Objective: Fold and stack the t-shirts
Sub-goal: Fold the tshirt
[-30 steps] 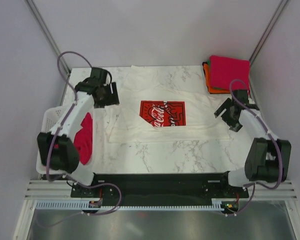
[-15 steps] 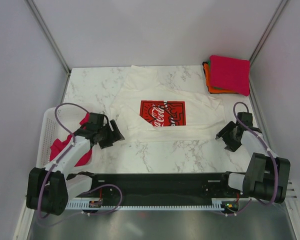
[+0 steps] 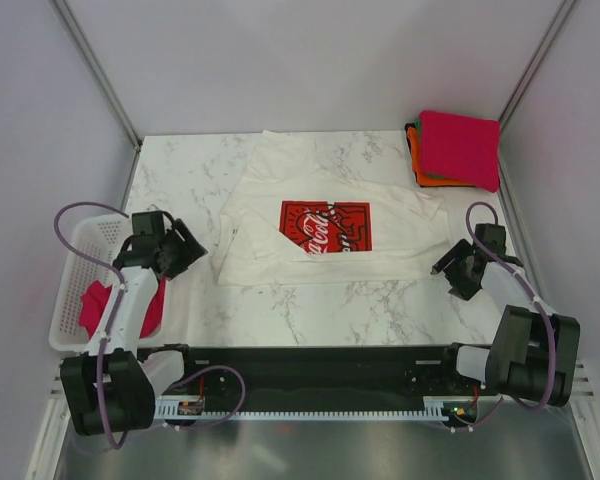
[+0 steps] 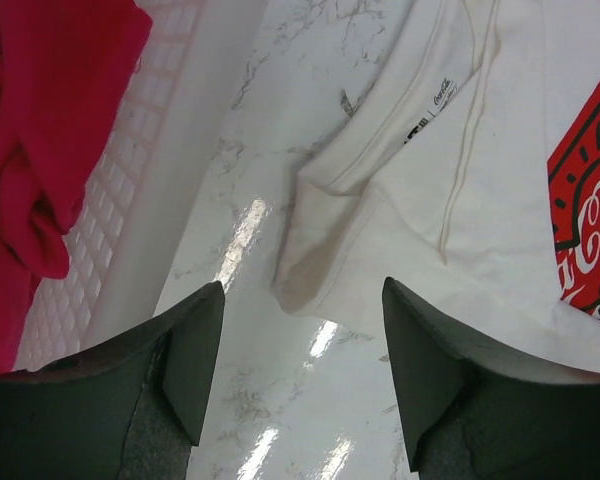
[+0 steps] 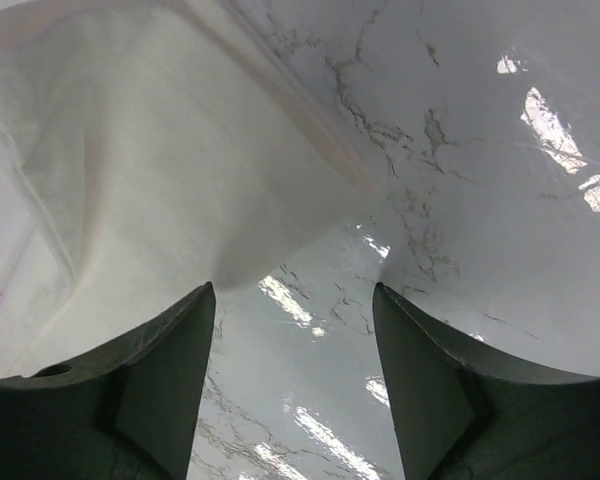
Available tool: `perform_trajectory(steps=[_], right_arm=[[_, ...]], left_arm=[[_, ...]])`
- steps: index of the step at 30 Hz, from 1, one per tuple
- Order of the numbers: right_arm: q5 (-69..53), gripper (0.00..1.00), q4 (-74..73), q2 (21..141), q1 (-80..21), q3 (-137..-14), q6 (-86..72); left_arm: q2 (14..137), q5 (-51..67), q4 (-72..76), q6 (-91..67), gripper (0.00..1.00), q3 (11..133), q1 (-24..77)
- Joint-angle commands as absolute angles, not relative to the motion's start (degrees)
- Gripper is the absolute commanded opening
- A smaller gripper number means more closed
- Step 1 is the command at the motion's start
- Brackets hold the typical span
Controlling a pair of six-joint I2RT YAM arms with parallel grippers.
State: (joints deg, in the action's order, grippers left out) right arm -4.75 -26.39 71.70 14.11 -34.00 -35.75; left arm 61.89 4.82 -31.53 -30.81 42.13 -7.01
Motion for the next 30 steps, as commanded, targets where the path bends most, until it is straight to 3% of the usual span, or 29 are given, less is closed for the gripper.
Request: perform_trajectory(steps=[1,7,18,27,30], right_arm=[[-5.01,0.72,-23.73,71.89,14.41,-33.22,-35.51],[-3.87,0.67,-22.85,73.12,14.59,-33.49,-35.07],[-3.25,0.64,-18.46,76.11,14.85,-35.07,-34.98],[-2.37,0.30,-14.95,78.31,14.85,-33.58,-33.84],[-1.85,0.10,-14.15,78.92,14.85,-33.22,-33.57]], left_arm=[[60.04,6.77,-32.96,-29.61,0.71,39.74,-3.72],[60.81,1.32,-29.81,-36.73,0.76,35.52,10.10],[68.55,2.81,-22.24,-39.29,0.77,32.52,10.11],[69.69,0.18,-17.68,-41.75,0.75,28.30,10.11],[71.62,-1.67,-16.35,-42.10,0.70,28.38,10.02]])
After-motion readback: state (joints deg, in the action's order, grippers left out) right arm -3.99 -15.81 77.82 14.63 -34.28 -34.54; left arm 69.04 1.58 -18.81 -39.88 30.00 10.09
